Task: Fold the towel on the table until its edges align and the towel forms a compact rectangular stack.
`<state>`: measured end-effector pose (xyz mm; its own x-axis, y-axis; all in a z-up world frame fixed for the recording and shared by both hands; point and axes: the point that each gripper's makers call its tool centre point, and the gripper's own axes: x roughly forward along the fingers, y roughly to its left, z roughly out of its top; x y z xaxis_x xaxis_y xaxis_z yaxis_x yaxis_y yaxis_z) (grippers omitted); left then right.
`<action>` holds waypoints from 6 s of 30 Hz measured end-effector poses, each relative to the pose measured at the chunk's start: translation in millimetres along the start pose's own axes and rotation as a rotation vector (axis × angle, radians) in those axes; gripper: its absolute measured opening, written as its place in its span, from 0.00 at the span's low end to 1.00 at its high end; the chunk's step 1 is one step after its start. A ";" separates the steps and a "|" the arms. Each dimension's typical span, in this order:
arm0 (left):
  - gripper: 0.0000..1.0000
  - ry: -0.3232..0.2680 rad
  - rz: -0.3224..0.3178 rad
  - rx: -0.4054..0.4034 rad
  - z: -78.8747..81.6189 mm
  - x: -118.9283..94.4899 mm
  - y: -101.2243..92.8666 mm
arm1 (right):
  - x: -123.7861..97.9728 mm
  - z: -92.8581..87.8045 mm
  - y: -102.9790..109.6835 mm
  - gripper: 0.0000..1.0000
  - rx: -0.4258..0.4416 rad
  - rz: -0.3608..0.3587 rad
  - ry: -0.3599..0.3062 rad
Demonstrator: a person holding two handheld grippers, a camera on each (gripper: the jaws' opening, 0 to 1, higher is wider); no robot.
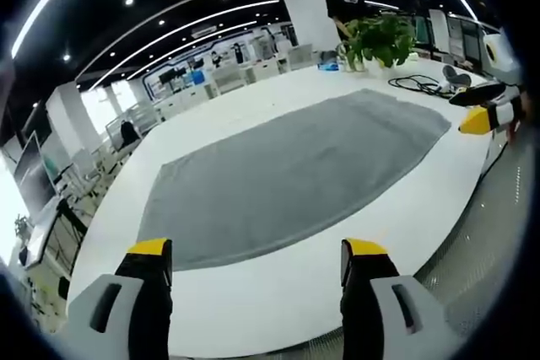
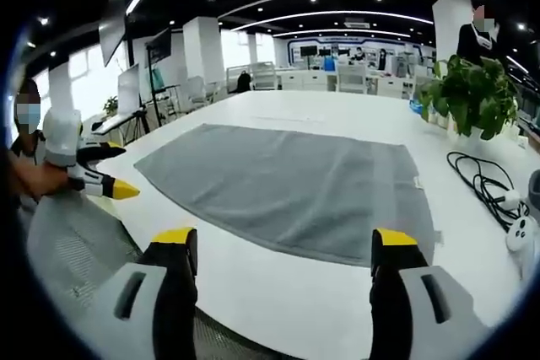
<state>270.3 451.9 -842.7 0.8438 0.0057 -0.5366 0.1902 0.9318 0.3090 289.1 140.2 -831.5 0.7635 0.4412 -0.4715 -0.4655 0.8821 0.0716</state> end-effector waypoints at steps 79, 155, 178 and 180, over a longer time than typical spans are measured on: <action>0.79 -0.014 -0.026 -0.005 3.2 -0.6 -5.8 | 1.1 -11.3 -0.8 0.80 0.002 -0.007 0.055; 0.81 -0.118 -0.585 0.042 161.3 1.9 -142.9 | -45.1 127.5 -159.5 0.73 -0.257 0.000 -0.002; 0.78 -0.204 -0.706 0.197 219.9 9.4 -225.1 | -51.5 187.5 -204.2 0.66 -0.261 0.032 -0.022; 0.78 -0.198 -0.720 0.196 221.2 10.0 -232.5 | -49.5 193.3 -211.3 0.65 -0.264 0.030 -0.032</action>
<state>345.5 155.0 -746.2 0.5488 -0.6602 -0.5128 0.7962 0.5998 0.0800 436.1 -36.2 -653.4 0.7595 0.4749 -0.4445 -0.5853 0.7972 -0.1483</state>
